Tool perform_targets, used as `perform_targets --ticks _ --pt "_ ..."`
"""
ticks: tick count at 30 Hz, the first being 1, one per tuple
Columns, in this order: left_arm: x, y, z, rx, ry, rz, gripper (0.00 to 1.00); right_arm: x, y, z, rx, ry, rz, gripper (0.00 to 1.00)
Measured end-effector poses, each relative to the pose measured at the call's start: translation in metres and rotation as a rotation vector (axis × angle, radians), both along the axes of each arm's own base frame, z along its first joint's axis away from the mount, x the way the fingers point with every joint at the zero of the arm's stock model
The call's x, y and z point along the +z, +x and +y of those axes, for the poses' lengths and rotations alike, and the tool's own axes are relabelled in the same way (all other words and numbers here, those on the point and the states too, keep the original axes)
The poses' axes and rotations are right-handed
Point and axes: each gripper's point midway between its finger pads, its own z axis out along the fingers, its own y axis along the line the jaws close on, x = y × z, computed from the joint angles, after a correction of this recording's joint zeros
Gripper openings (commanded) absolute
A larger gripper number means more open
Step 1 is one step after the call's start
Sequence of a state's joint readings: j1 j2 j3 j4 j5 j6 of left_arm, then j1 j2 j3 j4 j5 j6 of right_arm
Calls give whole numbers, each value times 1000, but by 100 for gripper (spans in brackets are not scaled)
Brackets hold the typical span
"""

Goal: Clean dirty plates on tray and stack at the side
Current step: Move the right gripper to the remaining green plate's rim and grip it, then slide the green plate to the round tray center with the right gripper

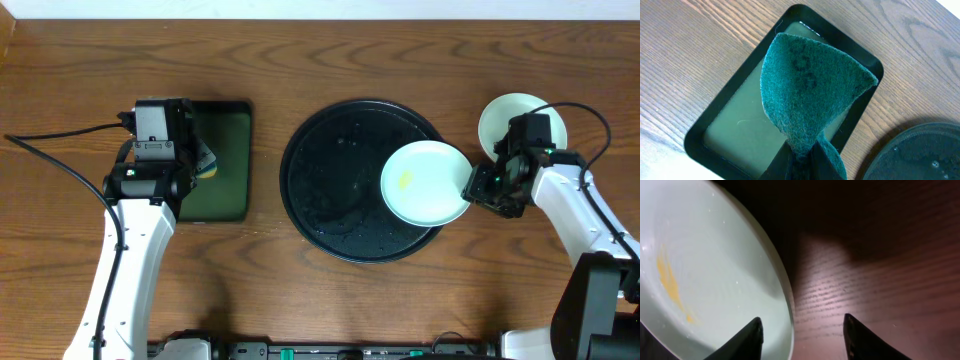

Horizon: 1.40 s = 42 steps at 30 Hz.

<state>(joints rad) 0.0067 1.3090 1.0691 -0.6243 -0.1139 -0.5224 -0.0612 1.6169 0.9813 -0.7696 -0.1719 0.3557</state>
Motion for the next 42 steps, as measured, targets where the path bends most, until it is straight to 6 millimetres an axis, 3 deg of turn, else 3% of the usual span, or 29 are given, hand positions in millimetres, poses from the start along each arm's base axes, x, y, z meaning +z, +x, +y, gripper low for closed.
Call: perform_targets --ticks 9,15,19,22,24,27,35,42 --pt "0 0 -1 -2 -3 0 8 0 27 -8 -8 -41 -112 51" --pt "0 0 -1 -2 -3 0 8 -12 27 -10 -8 -59 -83 49" --pt "0 1 -1 -2 -3 -2 8 -12 28 -7 9 -64 -88 33" --pt "1 1 -1 -2 -3 -4 7 -12 28 -5 20 -68 -89 9" --pt "1 1 -1 -2 -3 -4 8 -12 28 -3 26 -64 -91 2" --pt "1 1 -1 -2 -3 -5 8 -12 28 3 37 -50 -92 1" --pt "1 1 -1 -2 -3 -5 7 -6 31 46 140 23 -116 1" --pt "1 1 -1 -2 -3 -5 7 27 58 102 256 79 -240 1"
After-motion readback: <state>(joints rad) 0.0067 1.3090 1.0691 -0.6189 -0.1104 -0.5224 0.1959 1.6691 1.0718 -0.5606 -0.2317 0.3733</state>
